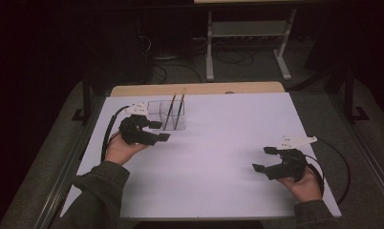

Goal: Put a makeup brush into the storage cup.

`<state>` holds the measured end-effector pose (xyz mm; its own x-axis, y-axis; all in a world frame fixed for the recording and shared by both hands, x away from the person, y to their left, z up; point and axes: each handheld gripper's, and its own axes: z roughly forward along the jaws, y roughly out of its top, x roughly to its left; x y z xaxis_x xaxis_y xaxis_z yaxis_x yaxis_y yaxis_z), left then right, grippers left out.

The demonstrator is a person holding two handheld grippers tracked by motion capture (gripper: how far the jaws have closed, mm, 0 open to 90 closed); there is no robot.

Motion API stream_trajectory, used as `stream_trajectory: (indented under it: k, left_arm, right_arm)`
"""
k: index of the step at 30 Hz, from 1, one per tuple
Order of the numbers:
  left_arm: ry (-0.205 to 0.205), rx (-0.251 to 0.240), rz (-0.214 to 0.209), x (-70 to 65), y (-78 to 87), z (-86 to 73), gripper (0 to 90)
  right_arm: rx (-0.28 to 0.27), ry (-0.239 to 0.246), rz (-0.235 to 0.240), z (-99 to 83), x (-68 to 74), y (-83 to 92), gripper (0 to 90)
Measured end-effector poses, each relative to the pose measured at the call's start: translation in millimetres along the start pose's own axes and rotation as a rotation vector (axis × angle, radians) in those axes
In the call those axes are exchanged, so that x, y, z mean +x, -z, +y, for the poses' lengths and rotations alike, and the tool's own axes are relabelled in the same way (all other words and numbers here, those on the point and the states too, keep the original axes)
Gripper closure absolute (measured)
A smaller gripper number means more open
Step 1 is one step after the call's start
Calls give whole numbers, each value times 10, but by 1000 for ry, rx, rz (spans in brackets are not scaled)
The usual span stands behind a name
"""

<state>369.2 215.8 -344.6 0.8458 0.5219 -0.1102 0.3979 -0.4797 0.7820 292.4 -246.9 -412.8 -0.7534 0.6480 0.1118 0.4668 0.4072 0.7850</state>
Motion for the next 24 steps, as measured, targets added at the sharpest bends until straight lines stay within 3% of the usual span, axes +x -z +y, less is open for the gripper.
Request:
stream_trajectory:
  k: [10,19,24]
  left_arm:
    - [9,-1,9,-104,9,-168,301]
    - [11,-34,46,-202,73,-257,279]
    - [12,-48,45,-233,97,-324,272]
  right_arm:
    - [-10,1,-25,-26,-5,37,166]
    - [-23,8,-35,-8,14,55,165]
    - [-26,9,-32,2,34,43,161]
